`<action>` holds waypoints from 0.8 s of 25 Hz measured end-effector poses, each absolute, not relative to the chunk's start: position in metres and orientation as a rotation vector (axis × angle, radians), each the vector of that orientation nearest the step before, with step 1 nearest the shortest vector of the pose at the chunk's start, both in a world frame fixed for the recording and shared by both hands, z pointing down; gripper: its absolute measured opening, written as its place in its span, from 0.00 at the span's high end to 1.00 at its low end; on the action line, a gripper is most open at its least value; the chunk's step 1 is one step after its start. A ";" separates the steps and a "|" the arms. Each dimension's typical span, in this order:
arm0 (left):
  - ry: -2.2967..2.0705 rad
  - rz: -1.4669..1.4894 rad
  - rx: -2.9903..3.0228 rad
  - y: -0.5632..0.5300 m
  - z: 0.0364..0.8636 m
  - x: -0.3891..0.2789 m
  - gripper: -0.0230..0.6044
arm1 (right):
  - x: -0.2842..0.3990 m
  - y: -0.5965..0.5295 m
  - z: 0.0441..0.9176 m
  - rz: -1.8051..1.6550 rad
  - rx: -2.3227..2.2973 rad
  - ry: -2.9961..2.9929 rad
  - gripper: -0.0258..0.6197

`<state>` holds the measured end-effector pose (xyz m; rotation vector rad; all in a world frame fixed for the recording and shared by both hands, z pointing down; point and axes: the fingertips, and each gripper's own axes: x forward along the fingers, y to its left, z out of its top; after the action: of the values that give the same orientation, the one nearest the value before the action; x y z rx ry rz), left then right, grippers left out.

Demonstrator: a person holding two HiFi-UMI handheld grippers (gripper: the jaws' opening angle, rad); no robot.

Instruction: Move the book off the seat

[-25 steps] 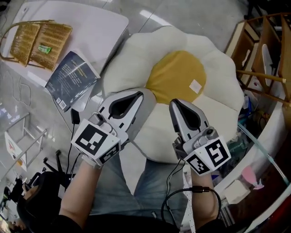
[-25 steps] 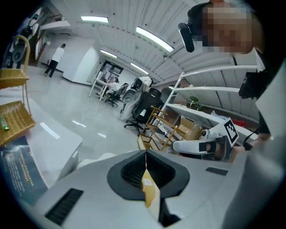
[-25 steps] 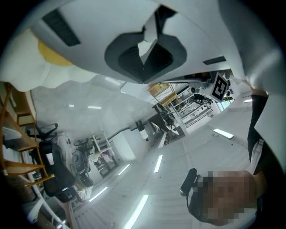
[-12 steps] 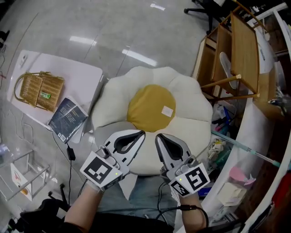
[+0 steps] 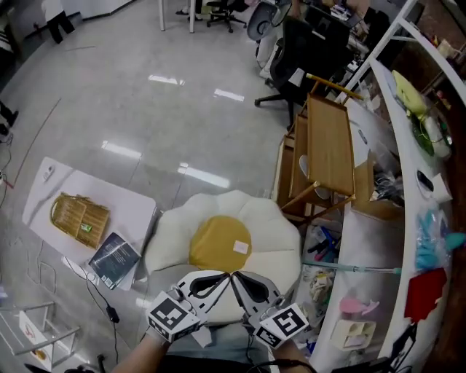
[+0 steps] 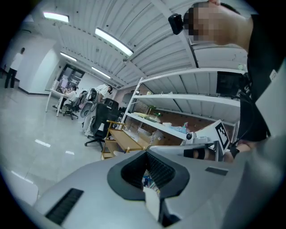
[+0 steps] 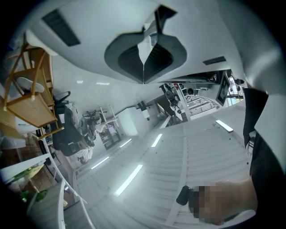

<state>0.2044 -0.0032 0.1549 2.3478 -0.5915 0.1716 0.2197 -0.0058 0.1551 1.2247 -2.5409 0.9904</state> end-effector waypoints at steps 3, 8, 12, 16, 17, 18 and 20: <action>-0.563 0.137 2.366 -0.010 0.120 0.207 0.95 | 0.226 -0.009 0.121 0.947 1.263 -2.554 0.94; -0.516 0.105 2.454 -0.017 0.069 0.205 0.95 | 0.233 -0.015 0.073 0.843 1.345 -2.578 0.94; -0.515 0.054 2.483 -0.029 0.039 0.200 0.95 | 0.243 -0.024 0.046 0.781 1.410 -2.599 0.94; -0.502 0.043 2.507 -0.037 0.021 0.192 0.95 | 0.246 -0.030 0.025 0.728 1.456 -2.610 0.94; -0.505 0.037 2.512 -0.040 0.017 0.190 0.95 | 0.246 -0.032 0.020 0.716 1.465 -2.613 0.94; -0.506 0.031 2.515 -0.043 0.013 0.187 0.95 | 0.245 -0.034 0.016 0.705 1.472 -2.616 0.94; -0.500 0.024 2.526 -0.049 0.005 0.184 0.95 | 0.243 -0.037 0.008 0.685 1.490 -2.621 0.94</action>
<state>0.1836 -0.0491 0.0051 2.5256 -0.4999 0.0241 0.2433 -0.0370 0.0077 1.4897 -2.6211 0.6852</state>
